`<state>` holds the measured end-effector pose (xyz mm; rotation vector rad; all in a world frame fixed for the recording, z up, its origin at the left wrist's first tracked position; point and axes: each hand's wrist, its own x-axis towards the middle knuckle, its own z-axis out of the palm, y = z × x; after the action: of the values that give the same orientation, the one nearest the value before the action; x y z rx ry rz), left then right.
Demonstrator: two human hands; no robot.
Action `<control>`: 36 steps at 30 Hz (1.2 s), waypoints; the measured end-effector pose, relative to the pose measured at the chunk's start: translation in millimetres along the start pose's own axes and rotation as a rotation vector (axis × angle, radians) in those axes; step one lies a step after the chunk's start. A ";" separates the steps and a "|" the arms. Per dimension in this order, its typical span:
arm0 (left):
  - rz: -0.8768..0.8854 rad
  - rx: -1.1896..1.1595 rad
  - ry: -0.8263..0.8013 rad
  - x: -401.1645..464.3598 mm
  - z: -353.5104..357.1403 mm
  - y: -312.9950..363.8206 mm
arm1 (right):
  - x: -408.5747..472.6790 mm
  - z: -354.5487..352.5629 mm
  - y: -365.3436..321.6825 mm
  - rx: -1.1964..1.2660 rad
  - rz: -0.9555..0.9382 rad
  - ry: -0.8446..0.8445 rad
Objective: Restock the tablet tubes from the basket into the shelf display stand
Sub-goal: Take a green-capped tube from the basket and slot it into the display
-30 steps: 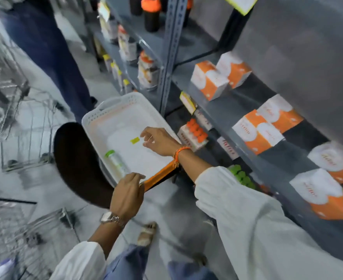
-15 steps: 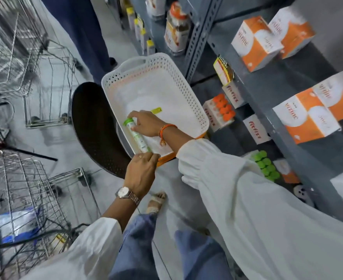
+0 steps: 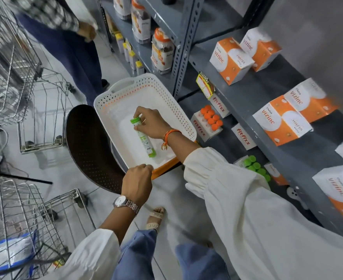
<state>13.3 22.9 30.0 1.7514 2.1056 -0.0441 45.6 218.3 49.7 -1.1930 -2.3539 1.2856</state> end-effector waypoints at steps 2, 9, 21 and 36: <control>-0.018 0.026 -0.062 4.9 -13.0 6.8 | -4.2 -25.5 -8.7 0.005 -0.017 0.082; 0.021 0.006 -0.019 30.4 -52.9 44.6 | -44.0 -146.3 -63.6 0.033 -0.116 0.457; 0.627 -0.345 0.532 73.0 -210.7 203.2 | -227.0 -357.0 -164.5 -0.206 -0.232 1.040; 1.153 -0.474 0.705 81.1 -296.0 363.3 | -385.9 -493.4 -204.1 -0.734 0.233 1.365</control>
<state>264.3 258.0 358.5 2.5318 0.9275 1.3985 438.7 176.7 576.7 -1.7121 -1.5383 -0.4910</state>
